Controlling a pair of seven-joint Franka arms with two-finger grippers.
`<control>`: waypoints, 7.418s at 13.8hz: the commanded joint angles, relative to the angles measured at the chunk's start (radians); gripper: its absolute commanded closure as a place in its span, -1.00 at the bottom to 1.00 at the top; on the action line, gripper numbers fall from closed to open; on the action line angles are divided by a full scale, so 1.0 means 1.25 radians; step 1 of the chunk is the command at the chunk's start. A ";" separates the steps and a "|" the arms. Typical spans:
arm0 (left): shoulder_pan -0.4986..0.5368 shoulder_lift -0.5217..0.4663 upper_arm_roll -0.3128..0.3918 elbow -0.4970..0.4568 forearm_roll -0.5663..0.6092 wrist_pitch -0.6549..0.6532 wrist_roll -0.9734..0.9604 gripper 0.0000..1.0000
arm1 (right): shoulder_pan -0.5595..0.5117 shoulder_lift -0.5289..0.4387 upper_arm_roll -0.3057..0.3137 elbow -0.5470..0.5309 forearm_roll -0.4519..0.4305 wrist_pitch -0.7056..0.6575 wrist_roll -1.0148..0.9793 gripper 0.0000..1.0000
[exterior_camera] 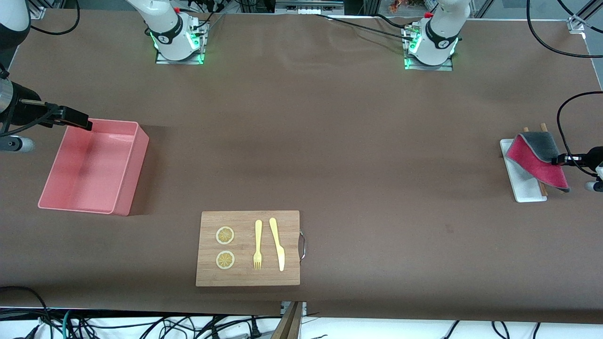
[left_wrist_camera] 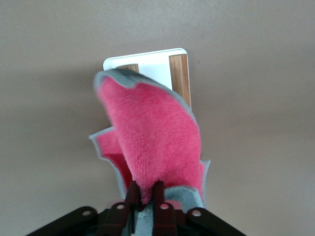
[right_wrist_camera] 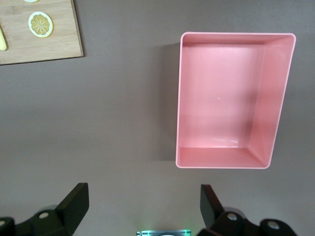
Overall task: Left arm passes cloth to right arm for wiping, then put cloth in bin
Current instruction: 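Lift the cloth off the white tray with the left gripper, then carry the cloth with the left gripper while the right gripper approaches, then move the right gripper toward the cloth held by the left gripper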
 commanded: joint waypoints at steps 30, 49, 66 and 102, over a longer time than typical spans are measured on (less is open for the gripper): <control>-0.547 -0.013 -0.039 0.299 -0.569 -0.368 -0.674 1.00 | 0.255 0.153 0.005 0.013 0.142 0.274 0.504 -1.00; -0.818 0.019 -0.042 0.295 -0.794 0.123 -1.072 1.00 | 0.351 0.174 0.005 0.045 0.260 0.353 0.771 -1.00; -0.818 0.018 -0.042 0.293 -0.796 0.122 -1.084 1.00 | 0.307 0.185 -0.006 -0.075 0.503 0.184 0.875 -1.00; -0.806 0.013 -0.037 0.291 -0.788 0.114 -1.083 0.00 | 0.346 0.173 -0.014 -0.253 1.000 0.352 0.876 1.00</control>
